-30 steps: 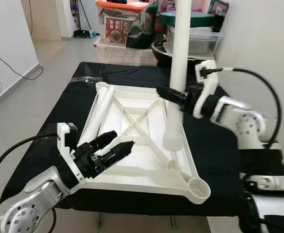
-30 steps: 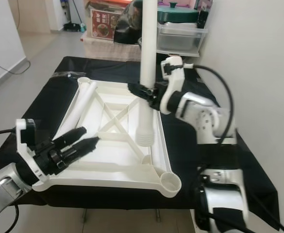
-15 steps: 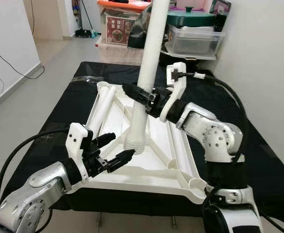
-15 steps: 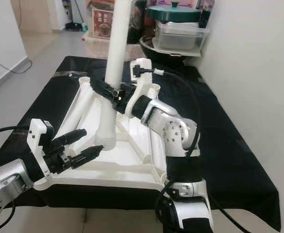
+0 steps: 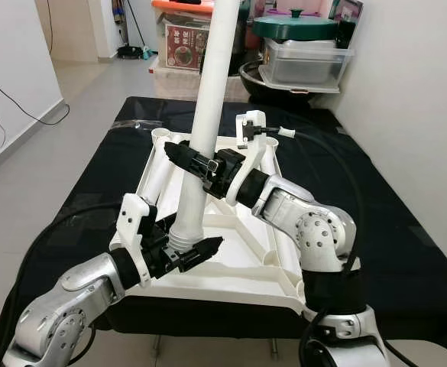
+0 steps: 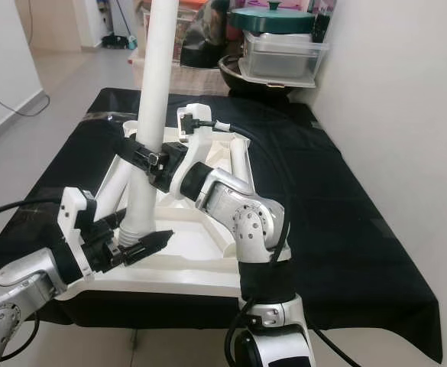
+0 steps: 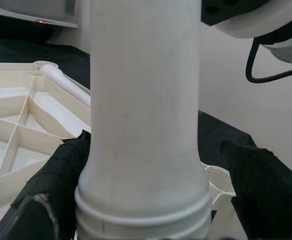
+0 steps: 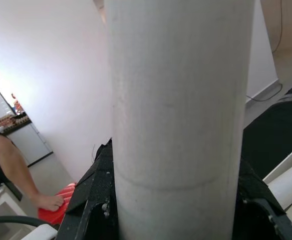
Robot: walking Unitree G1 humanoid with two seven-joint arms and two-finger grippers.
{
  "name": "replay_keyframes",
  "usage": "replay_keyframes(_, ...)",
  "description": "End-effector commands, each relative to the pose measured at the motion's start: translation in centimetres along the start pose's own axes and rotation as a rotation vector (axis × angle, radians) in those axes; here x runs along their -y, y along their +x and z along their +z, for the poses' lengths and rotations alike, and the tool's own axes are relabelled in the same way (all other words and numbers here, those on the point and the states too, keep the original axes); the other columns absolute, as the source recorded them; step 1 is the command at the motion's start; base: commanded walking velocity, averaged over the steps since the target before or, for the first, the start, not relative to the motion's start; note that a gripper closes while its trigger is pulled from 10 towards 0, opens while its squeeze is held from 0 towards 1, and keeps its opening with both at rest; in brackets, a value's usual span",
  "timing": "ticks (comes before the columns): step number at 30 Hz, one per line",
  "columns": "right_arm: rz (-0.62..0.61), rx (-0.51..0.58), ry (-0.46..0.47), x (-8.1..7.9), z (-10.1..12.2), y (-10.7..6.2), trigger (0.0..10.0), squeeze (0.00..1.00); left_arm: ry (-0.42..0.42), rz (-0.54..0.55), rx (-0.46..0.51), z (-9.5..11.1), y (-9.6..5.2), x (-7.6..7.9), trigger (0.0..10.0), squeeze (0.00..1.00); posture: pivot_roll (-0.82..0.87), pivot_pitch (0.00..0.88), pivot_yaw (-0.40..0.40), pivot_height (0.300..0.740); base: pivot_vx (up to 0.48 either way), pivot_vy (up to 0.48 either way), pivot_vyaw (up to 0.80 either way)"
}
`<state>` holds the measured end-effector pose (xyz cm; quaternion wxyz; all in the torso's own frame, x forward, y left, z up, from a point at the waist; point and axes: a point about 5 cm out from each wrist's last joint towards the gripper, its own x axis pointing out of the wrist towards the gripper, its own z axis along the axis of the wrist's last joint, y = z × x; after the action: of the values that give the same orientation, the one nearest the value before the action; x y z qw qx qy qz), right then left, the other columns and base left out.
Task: Building children table
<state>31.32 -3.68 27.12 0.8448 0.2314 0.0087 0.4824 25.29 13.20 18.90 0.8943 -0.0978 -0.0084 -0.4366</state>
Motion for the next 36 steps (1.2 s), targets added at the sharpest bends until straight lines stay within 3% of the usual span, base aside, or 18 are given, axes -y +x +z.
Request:
replay_keyframes(1, 0.017, 0.013, -0.020, -0.6, 0.3, 0.1, 0.0, 0.00, -0.004, -0.014, 0.000, -0.1, 0.3, 0.0, 9.4, 0.00, 0.07, 0.000, -0.072, 0.740, 0.000, 0.000, 0.00)
replay_keyframes(2, 0.020, 0.016, -0.025, -0.7, 0.4, 0.2, 0.0, 0.00, -0.010, -0.012, -0.005, -0.3, 0.3, -0.1, 7.2, 0.00, 0.07, 0.000, -0.072, 0.740, 0.000, 0.000, 0.00)
replay_keyframes(3, 0.020, 0.016, -0.025, -0.7, 0.4, 0.2, 0.0, 0.00, -0.010, -0.012, -0.005, -0.3, 0.3, -0.1, 7.2, 0.00, 0.07, 0.000, -0.072, 0.740, 0.000, 0.000, 0.00)
replay_keyframes(4, 0.020, 0.019, -0.028, -0.8, 0.5, 0.2, 0.0, 0.00, -0.013, -0.010, -0.013, -0.4, 0.4, -0.1, 6.5, 0.00, 0.07, 0.000, -0.074, 0.740, 0.000, 0.000, 0.00)
replay_keyframes(7, 0.022, 0.022, -0.030, -0.8, 0.6, 0.3, 0.0, 0.00, -0.015, -0.005, -0.020, -0.6, 0.4, -0.2, 6.6, 0.00, 0.07, 0.000, -0.073, 0.740, 0.000, 0.000, 0.00)
replay_keyframes(8, 0.027, 0.026, -0.035, -0.9, 0.7, 0.3, 0.0, 0.00, -0.016, 0.003, -0.017, -0.7, 0.4, -0.2, 3.8, 0.00, 0.07, 0.000, -0.074, 0.740, 0.000, 0.000, 0.00)
replay_keyframes(9, 0.027, 0.026, -0.035, -0.9, 0.7, 0.3, 0.0, 0.00, -0.016, 0.003, -0.017, -0.7, 0.4, -0.2, 3.8, 0.00, 0.07, 0.000, -0.074, 0.740, 0.000, 0.000, 0.00)
replay_keyframes(10, 0.032, 0.027, -0.038, -1.1, 0.7, 0.3, 0.0, 0.00, -0.018, 0.018, -0.008, -0.6, 0.3, -0.4, 0.0, 0.00, 0.07, 0.000, -0.077, 0.740, 0.000, 0.000, 0.00)
replay_keyframes(22, 0.012, 0.038, -0.080, -1.1, 0.7, 0.1, 0.0, 0.00, 0.042, 0.054, -0.021, -0.6, 0.3, -0.7, 0.0, 0.00, 0.07, 0.000, -0.078, 0.740, 0.000, 0.000, 0.00)
replay_keyframes(23, -0.010, 0.036, -0.095, -0.8, 0.8, 0.2, 10.0, 0.00, 0.052, 0.061, -0.027, -0.6, 0.4, -0.8, 0.0, 0.00, 0.07, 0.000, -0.078, 0.740, 0.000, 0.000, 0.00)
replay_keyframes(24, -0.010, 0.036, -0.095, -0.8, 0.8, 0.2, 10.0, 0.00, 0.052, 0.061, -0.027, -0.6, 0.4, -0.8, 0.0, 0.00, 0.07, 0.000, -0.078, 0.740, 0.000, 0.000, 0.00)
replay_keyframes(25, -0.030, 0.054, -0.090, -0.6, 1.0, 0.1, 10.0, 0.00, 0.072, 0.066, -0.038, -0.6, 0.4, -0.8, 5.6, 0.00, 0.07, 0.000, -0.078, 0.740, 0.000, 0.000, 0.00)
replay_keyframes(26, -0.042, 0.061, -0.086, -0.3, 1.1, 0.0, 10.0, 0.00, 0.096, 0.071, -0.048, -0.5, 0.5, -0.8, 10.0, 0.00, 0.08, 0.000, -0.080, 0.740, 0.000, 0.000, 0.00)
replay_keyframes(27, -0.040, 0.071, -0.073, -0.2, 1.3, -0.2, 10.0, 1.00, 0.121, 0.067, -0.055, -0.4, 0.5, -0.8, 10.0, 0.00, 0.08, 0.000, -0.080, 0.740, 0.000, 0.000, 0.00)
replay_keyframes(32, -0.036, 0.081, -0.060, -0.2, 1.6, -0.4, 10.0, 1.00, 0.161, 0.054, -0.068, -0.3, 0.4, -0.6, 10.0, 0.00, 0.08, 0.000, -0.083, 0.740, 0.000, 0.000, 0.00)
replay_keyframes(33, -0.038, 0.082, -0.058, 0.0, 1.7, -0.5, 10.0, 0.00, 0.199, 0.043, -0.093, -0.4, 0.2, -0.5, 10.0, 0.00, 0.08, 0.000, -0.084, 0.740, 0.000, 0.000, 0.00)
replay_keyframes(36, -0.023, 0.068, -0.059, 0.3, 2.1, -0.9, 10.0, 0.00, 0.255, 0.018, -0.143, -0.9, -0.5, -0.4, 10.0, 0.00, 0.09, 0.000, -0.085, 0.740, 0.000, 0.000, 0.00)
